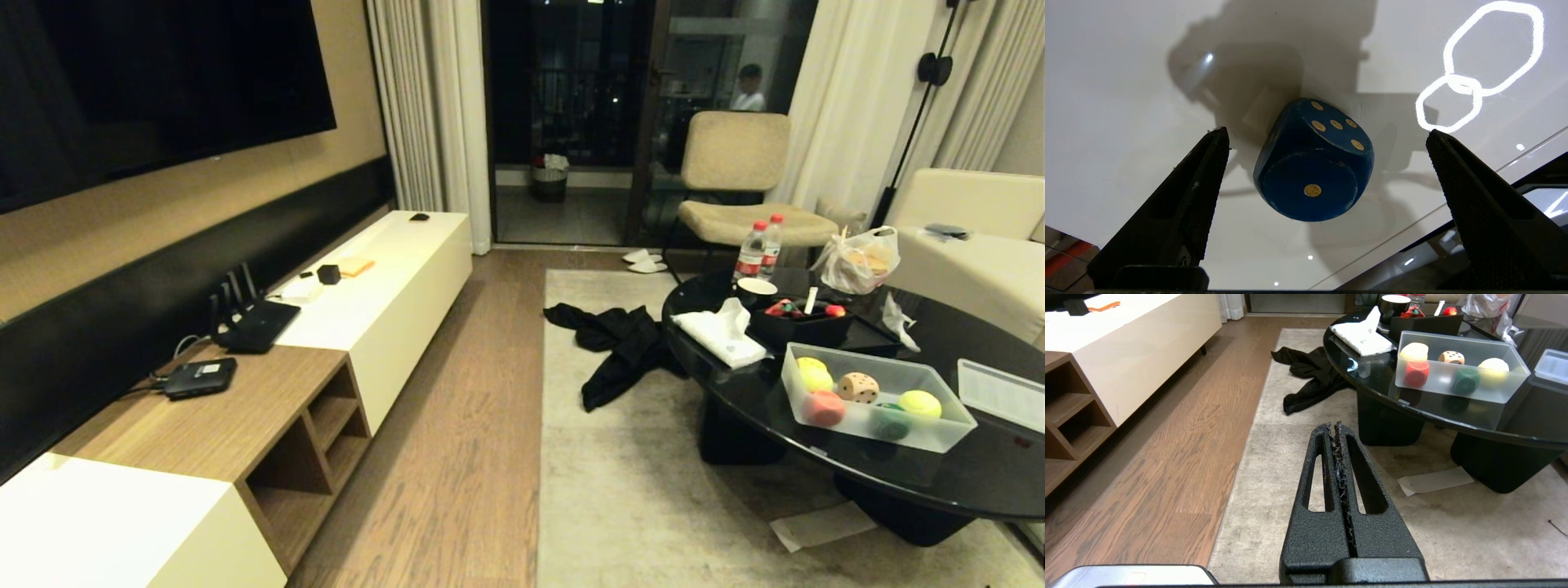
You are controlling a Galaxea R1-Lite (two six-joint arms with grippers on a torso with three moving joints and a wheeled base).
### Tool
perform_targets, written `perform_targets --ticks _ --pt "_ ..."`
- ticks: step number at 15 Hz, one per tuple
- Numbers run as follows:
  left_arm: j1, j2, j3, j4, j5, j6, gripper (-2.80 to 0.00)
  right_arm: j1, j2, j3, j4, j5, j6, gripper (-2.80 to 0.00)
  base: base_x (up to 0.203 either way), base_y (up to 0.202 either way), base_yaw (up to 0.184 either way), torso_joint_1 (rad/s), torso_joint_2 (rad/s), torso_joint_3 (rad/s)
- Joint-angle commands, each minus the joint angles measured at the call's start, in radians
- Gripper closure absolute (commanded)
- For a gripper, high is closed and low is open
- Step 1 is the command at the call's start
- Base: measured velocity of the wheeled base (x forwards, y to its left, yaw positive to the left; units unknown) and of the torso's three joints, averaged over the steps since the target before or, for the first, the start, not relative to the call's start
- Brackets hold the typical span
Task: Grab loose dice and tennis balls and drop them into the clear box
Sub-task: Pick up toys out of the box
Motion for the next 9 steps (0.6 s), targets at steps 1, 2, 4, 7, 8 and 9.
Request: perform_targets --ticks 1,2,4,7,8,9 --pt "0.001 0.025 0.000 -0.020 -0.001 0.003 -2.80 0.000 0.001 0.001 0.000 0.000 0.000 0.00 0.000 0.000 0.000 0.000 0.00 0.000" --pt "0.002 0.039 -0.001 -0.052 0.000 0.004 -2.80 0.000 0.001 0.002 0.000 0.000 0.000 0.00 0.000 0.000 0.000 0.000 0.00 0.000" --pt "0.006 0.071 0.004 -0.108 0.007 0.006 -2.80 0.000 0.001 0.000 0.000 0.000 0.000 0.00 0.000 0.000 0.000 0.000 0.00 0.000" --pt "0.007 0.079 0.024 -0.111 0.010 0.008 -2.80 0.000 0.001 0.000 0.000 0.000 0.000 0.00 0.000 0.000 0.000 0.000 0.00 0.000" --pt "0.007 0.076 0.037 -0.112 0.010 0.010 -2.80 0.000 0.001 0.001 0.000 0.000 0.000 0.00 0.000 0.000 0.000 0.000 0.00 0.000" --pt "0.007 0.073 0.048 -0.113 0.010 0.019 -2.80 0.000 0.001 0.002 0.000 0.000 0.000 0.00 0.000 0.000 0.000 0.000 0.00 0.000"
